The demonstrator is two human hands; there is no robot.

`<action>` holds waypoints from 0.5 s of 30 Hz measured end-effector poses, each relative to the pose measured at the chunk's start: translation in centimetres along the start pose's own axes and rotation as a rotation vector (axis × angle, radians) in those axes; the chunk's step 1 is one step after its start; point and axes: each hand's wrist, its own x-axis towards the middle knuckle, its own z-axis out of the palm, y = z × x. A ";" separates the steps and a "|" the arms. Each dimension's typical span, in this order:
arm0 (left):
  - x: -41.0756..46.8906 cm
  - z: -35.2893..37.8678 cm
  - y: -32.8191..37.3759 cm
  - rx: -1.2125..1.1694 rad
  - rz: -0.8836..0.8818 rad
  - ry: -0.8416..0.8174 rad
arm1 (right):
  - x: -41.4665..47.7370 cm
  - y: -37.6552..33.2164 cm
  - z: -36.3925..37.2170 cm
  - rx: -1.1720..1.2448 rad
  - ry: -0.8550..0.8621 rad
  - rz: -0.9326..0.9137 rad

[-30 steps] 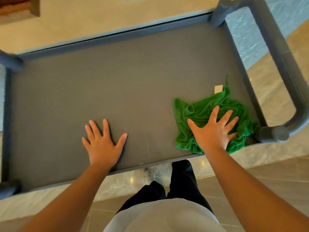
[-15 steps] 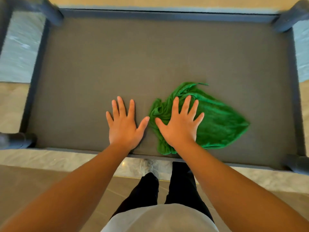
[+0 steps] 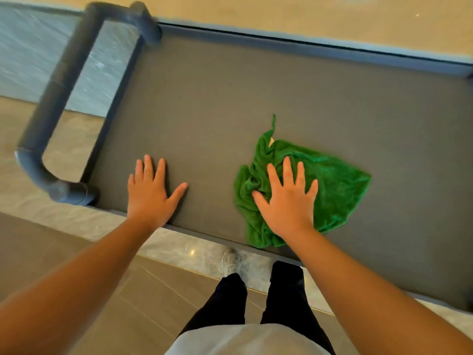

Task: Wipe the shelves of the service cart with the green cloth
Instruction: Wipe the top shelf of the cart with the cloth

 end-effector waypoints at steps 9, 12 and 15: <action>-0.6 0.6 -1.9 -0.111 -0.073 0.011 | 0.2 -7.6 1.2 -0.118 -0.044 -0.167; -0.6 0.8 -2.0 -0.148 -0.054 0.007 | 0.6 -10.4 1.7 -0.130 -0.042 -0.240; -0.6 0.7 -2.3 -0.231 -0.037 0.028 | 1.3 -12.8 2.0 -0.139 -0.043 -0.286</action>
